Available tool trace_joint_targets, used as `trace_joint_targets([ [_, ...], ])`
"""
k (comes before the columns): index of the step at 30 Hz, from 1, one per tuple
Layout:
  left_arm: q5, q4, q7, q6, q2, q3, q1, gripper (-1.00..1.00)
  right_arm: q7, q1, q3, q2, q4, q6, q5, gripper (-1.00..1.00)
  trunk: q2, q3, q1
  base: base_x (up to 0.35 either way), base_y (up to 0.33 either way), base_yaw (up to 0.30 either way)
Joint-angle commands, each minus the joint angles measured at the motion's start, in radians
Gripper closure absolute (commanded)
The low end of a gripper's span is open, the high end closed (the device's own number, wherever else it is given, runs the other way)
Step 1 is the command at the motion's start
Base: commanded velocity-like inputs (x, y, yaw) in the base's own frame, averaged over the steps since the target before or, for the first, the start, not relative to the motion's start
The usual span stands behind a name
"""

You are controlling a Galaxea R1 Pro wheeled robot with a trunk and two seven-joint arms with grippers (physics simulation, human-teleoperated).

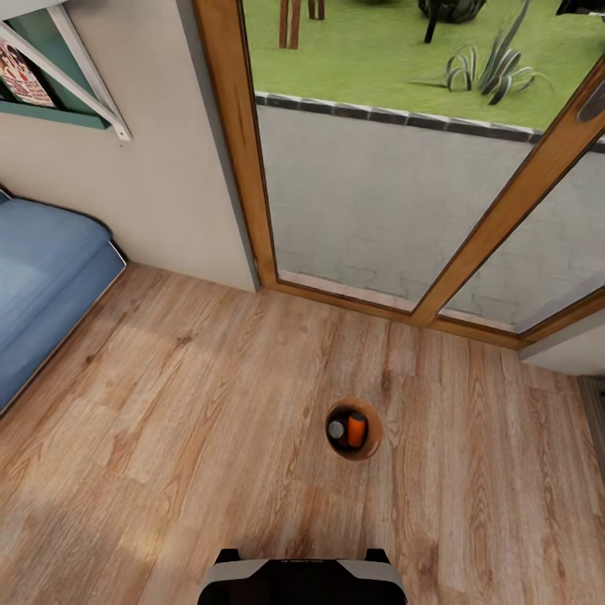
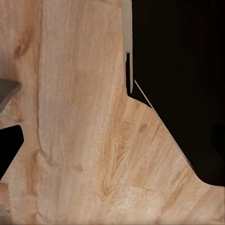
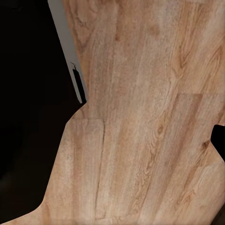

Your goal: Put the three can of soda from the living room inside the tash can in the kitchen.

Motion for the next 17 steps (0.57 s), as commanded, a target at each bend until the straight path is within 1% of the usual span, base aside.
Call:
trace_joint_targets([
  [1,0.001,-0.001,0.0,0.0,-0.003,0.001,0.0,-1.0,0.0,0.0,0.0,0.0,0.0,0.0,0.0,-1.0,0.0,0.0,0.0,0.0,0.0,0.0],
  [17,0.0,0.0,0.0,0.001,-0.008,0.0,0.0,-1.0,0.0,0.0,0.0,0.0,0.0,0.0,0.0,-1.0,0.0,0.0,0.0,0.0,0.0,0.0],
])
